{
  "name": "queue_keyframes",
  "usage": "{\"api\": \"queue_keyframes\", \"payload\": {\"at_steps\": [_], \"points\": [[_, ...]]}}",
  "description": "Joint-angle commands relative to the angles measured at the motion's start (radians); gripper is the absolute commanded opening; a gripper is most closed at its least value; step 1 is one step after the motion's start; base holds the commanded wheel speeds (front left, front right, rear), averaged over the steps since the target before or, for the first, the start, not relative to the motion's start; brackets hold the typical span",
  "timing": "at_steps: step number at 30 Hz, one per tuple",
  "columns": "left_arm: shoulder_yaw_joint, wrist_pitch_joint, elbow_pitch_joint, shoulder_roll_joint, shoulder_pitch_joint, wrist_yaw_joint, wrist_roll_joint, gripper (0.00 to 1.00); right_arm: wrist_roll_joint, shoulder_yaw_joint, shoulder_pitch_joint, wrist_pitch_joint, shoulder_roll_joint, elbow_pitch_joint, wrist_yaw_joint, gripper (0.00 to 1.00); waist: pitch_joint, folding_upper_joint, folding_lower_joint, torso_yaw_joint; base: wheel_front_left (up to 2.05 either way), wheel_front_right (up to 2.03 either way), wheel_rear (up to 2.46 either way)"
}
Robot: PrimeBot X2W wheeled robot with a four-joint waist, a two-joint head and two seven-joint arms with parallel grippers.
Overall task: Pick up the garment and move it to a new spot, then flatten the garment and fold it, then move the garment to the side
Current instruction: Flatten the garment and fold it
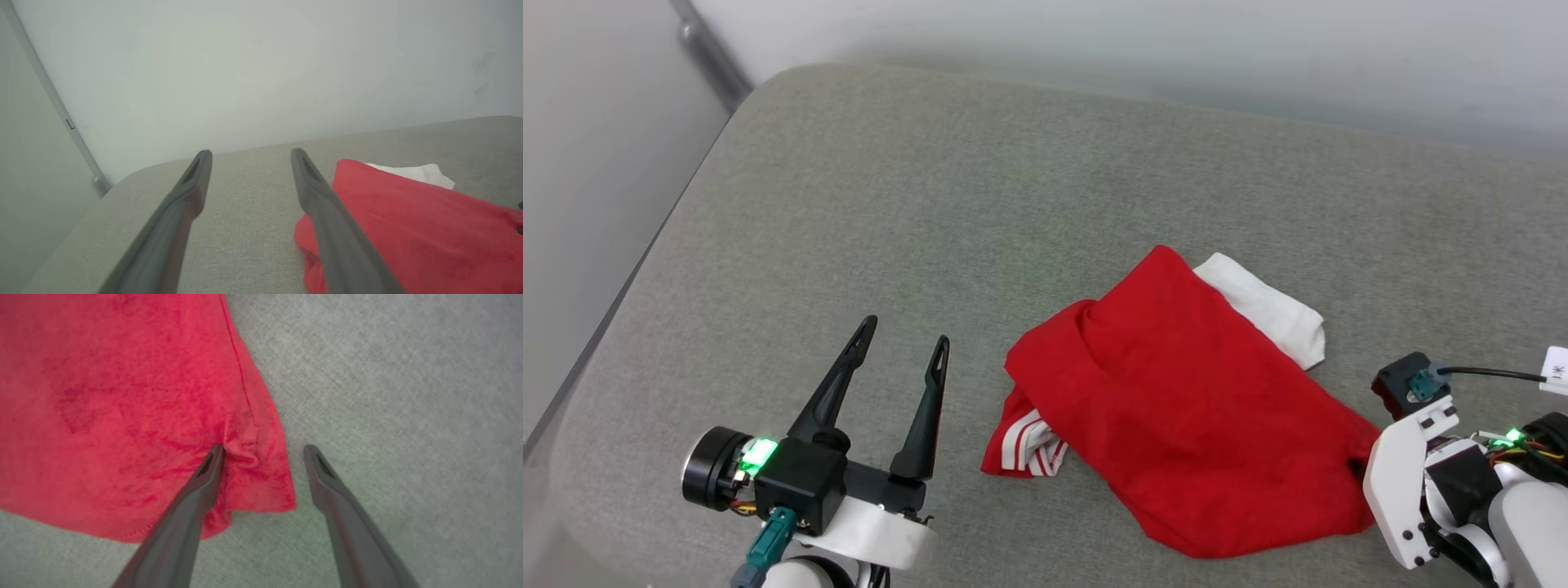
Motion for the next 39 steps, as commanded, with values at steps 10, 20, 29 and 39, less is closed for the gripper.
{"api": "queue_keyframes", "payload": {"at_steps": [10,20,29,39], "points": [[0.058,-0.003,0.026,-0.045,0.009,-0.051,0.041,1.0,0.013,0.007,0.009,-0.053,-0.007,0.07,-0.001,0.0,-0.002,0.0,-0.0001,0.014,0.0,0.0,0.0],[0.082,-0.003,0.052,-0.064,0.042,-0.084,0.069,1.0,0.048,-0.176,-0.019,-0.033,-0.112,-0.094,-0.001,0.0,-0.068,0.0,-0.0001,-0.055,0.0,0.0,0.0],[0.098,-0.003,0.047,-0.08,0.044,-0.104,0.083,1.0,0.005,-0.355,0.047,0.002,-0.196,-0.1,-0.001,0.0,-0.057,0.0,-0.0001,-0.079,0.0,0.0,0.0],[0.103,-0.003,0.059,-0.096,0.032,-0.124,0.094,1.0,-0.104,-0.474,0.212,0.028,-0.18,0.06,-0.001,0.0,-0.042,0.0,-0.0001,-0.072,0.0,0.0,0.0]]}}
